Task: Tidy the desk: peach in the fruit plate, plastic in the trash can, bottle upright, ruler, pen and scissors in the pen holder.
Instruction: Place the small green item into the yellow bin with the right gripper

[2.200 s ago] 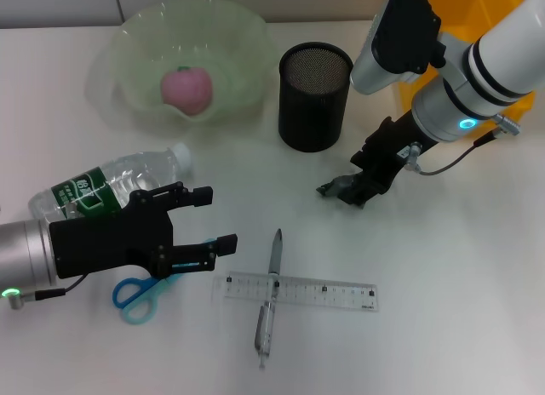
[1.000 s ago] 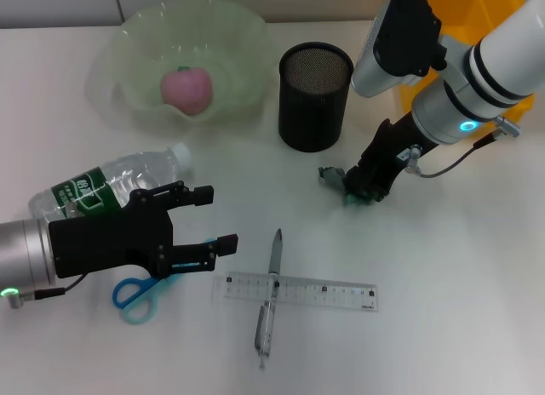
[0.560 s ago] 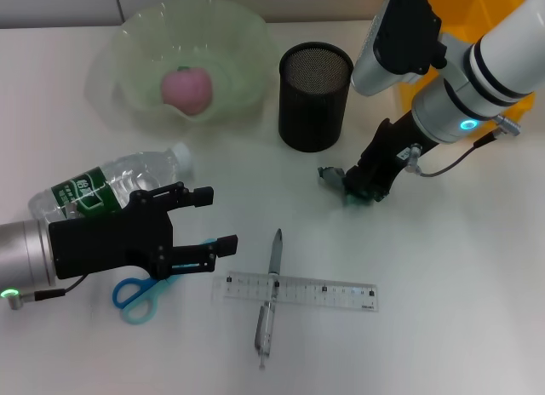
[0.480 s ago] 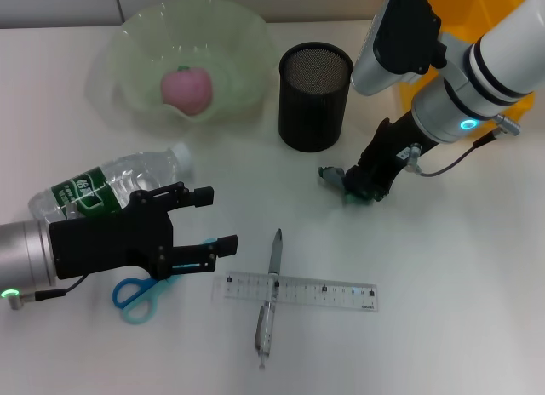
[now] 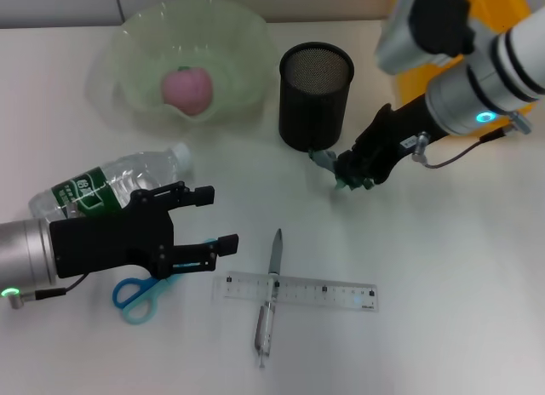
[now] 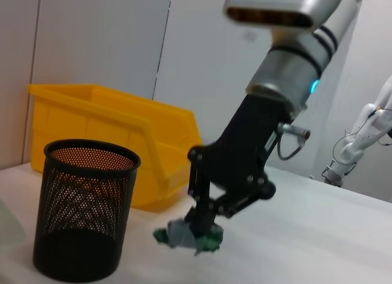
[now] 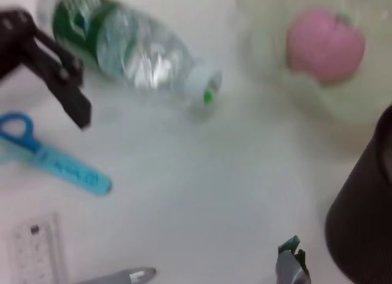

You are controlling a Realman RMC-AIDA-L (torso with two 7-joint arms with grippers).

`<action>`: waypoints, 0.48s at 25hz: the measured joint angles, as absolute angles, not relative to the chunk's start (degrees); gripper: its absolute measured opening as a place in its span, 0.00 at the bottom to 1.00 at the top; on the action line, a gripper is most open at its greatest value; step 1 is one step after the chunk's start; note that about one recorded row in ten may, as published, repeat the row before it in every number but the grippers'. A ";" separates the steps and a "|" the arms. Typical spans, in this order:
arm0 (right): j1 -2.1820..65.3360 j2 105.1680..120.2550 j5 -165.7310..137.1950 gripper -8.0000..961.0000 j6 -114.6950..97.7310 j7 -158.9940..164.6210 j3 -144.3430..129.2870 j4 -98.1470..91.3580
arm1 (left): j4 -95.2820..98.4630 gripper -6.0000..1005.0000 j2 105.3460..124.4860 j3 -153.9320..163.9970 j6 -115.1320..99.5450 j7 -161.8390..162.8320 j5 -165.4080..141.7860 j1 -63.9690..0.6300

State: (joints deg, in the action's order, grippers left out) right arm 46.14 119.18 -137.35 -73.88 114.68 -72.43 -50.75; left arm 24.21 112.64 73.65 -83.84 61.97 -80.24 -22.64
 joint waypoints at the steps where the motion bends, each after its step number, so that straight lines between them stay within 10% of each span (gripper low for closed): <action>1: 44.64 119.17 -135.96 0.01 -74.16 114.09 -72.39 -52.77 | 24.21 0.78 112.63 73.65 -83.84 62.03 -80.24 -22.68; 12: 30.33 119.16 -107.09 0.01 -76.53 88.82 -63.86 -52.21 | 24.36 0.78 112.40 73.65 -83.88 62.99 -80.24 -23.18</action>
State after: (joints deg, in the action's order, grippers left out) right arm 30.33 119.16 -107.09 -76.53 88.82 -63.86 -52.21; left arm 24.36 112.40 73.65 -83.88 62.99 -80.24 -23.18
